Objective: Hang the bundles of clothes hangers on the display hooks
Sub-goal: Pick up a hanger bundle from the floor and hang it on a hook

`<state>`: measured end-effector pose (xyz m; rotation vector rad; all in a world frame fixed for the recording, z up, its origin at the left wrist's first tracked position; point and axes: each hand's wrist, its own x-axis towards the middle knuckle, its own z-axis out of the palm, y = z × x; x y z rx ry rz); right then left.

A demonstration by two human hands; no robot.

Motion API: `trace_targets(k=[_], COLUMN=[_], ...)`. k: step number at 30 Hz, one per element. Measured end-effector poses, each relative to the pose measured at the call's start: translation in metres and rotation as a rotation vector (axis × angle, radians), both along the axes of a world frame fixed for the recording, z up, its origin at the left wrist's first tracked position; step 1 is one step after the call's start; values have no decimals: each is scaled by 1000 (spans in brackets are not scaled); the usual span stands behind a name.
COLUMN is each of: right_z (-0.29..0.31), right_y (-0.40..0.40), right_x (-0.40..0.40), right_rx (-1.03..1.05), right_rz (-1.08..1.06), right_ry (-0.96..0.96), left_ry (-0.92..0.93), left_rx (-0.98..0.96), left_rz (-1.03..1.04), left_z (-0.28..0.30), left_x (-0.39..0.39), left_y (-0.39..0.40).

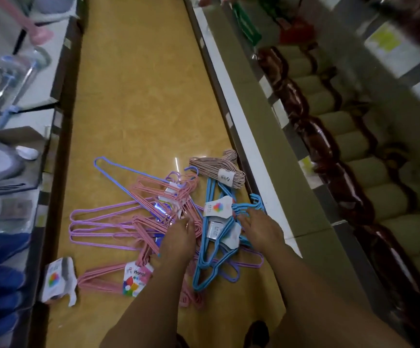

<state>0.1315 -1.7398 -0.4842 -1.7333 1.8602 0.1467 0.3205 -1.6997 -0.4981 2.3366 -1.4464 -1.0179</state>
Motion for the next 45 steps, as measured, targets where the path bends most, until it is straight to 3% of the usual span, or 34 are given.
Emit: trace_targets(k=[9,16,21,26,36,41,45], right_z=[-162,-239,-260,-272,-310,-288,-285], right_y=[-23,-28,-34,-42,-55,-56,-57], right_x=[-4,0,10,21,32,38,35], right_rx=[38,119,105,207,289,344,382], right_rz=[21,-28,-92,-430,-850,-997,-1081], right_ry=[-36,113,78,-197,-565,-732,-813], left_ry=[58,5,93,180,118,122,112], left_rx=[4,75,118,174,288,358,291], left_rz=[-8,-51,6,17,47,1,-40], left_z=[-167,-252,-277,-286,-294,-288,-283], left_x=[-13,-17,-23,-30,-23,-23,-22], left_y=[-25,-34,-35,-37,-41,-42,-45])
